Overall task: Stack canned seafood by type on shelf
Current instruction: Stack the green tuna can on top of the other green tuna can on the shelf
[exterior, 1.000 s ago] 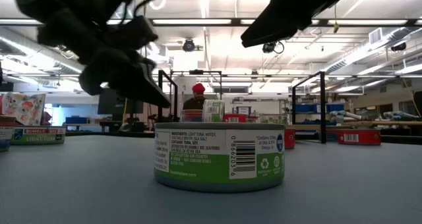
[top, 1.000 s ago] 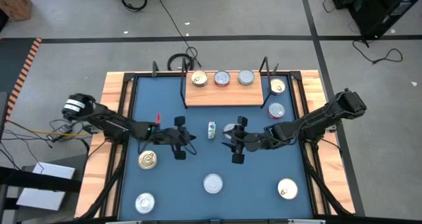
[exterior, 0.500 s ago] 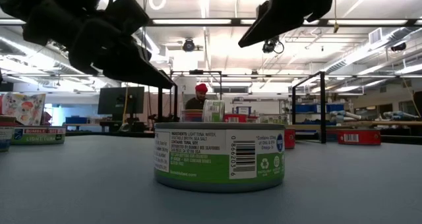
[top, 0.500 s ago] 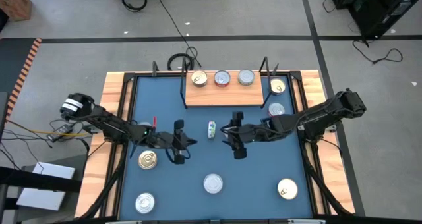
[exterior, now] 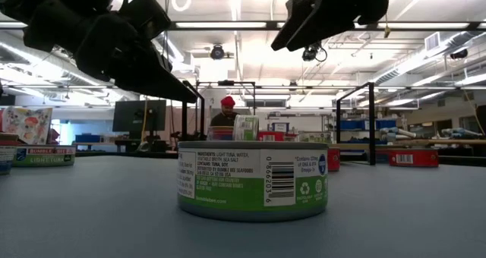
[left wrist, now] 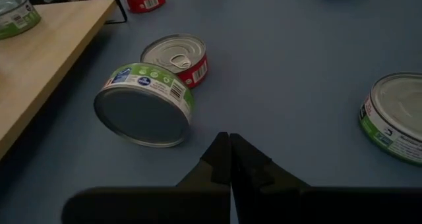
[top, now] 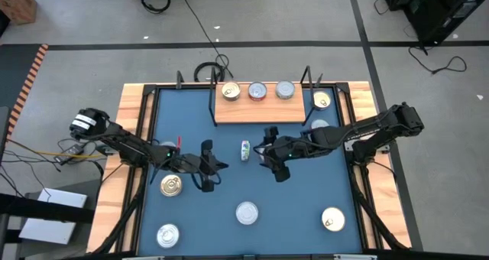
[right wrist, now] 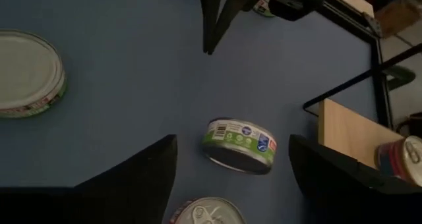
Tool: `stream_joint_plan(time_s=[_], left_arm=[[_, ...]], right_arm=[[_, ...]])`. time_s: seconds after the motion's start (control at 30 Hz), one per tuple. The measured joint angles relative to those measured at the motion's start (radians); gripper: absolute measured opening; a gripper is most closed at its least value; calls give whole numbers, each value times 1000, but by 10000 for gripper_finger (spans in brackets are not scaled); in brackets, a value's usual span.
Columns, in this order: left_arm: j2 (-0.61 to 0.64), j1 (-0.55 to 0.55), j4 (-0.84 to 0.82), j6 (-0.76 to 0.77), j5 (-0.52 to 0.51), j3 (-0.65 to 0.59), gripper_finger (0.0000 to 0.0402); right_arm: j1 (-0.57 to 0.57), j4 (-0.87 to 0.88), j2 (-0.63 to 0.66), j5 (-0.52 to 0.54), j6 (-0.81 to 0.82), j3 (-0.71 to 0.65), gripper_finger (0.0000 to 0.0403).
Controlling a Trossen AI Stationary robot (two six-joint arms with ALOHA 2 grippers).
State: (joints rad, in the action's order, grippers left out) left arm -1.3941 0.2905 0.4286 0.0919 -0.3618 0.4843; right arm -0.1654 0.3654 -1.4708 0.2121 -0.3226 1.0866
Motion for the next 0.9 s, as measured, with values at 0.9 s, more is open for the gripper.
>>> stream_joint_plan(time_s=[0.9], left_arm=[[-1, 7, -9, -6, 76, 0, 1]], right_arm=[[34, 501, -477, 31, -267, 600, 275]])
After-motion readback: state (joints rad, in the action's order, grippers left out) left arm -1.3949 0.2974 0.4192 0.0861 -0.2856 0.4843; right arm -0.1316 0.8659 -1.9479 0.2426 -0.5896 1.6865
